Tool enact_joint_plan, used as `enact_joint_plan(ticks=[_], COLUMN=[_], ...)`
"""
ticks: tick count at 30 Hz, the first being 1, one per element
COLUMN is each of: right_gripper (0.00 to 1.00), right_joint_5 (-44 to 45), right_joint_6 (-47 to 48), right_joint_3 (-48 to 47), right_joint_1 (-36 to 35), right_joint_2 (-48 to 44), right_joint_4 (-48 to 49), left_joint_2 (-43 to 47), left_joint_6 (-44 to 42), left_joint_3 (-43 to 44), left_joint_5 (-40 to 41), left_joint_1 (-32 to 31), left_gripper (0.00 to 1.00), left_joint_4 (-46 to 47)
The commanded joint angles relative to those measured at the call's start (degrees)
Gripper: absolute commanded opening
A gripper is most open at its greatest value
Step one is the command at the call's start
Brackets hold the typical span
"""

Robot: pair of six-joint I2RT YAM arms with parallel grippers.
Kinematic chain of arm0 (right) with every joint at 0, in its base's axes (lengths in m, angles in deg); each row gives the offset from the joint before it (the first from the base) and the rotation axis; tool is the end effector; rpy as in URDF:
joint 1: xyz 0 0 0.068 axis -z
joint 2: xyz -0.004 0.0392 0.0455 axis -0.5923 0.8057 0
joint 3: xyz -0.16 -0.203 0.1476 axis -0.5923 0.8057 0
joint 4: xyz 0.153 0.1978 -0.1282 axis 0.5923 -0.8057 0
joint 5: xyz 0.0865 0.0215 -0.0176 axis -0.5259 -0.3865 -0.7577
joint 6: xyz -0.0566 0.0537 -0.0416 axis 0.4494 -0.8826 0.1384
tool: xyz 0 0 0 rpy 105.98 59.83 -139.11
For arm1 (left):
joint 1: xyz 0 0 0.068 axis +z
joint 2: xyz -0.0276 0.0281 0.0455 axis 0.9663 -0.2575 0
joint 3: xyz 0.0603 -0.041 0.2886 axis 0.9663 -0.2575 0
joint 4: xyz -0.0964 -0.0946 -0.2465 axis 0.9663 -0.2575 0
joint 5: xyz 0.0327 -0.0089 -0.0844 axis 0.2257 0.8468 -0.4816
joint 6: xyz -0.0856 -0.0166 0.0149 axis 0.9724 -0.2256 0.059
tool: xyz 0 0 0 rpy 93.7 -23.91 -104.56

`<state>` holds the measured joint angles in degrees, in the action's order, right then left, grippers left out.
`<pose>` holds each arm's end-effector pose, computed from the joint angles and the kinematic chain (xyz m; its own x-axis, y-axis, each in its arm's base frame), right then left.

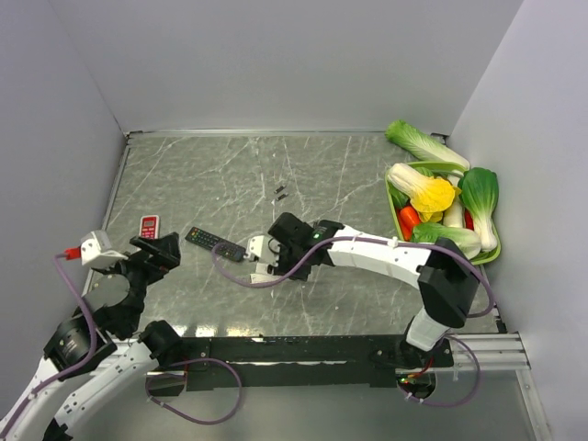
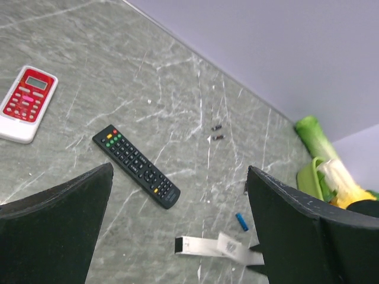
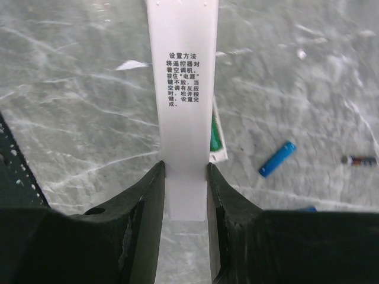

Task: Load the batteries into the remote control
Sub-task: Load the battery cover into the remote control.

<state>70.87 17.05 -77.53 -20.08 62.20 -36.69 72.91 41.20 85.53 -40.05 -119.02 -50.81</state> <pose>0.1976 0.3144 0.2083 -0.0301 -0.8858 -0.4630 -0.9871 0.0992 -0.1256 0.0839 -0.0022 0.3369 -0.0768 -0.6200 -0.7809 -0.1196 0.7833 -0.6101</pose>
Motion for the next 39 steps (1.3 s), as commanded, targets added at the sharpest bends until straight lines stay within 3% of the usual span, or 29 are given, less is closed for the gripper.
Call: enact_joint_plan(ticks=[1,18,39], right_gripper=[0.18,0.20,0.22], right_joint_5=[-2.7,0.8,2.3], right_joint_6=[8.0,15.5,16.2], right_joint_3=[-5.0,-12.0,-15.1], right_joint_1=[-1.9,-2.9,-2.8], right_joint_2=[3.8,13.5,17.7], right_joint_4=[-4.1,-8.6,-10.0], left_joint_2=[2.8,1.6,1.5], left_joint_6=[1.5,1.7,1.5], left_joint_3=[1.2,1.2,1.0], left_joint_5=[3.5,3.7,3.8], left_joint_1=[0.3,0.2,0.2], left_gripper=[0.99,0.99,0.99], left_joint_4=[-0.6,-0.9,-0.6])
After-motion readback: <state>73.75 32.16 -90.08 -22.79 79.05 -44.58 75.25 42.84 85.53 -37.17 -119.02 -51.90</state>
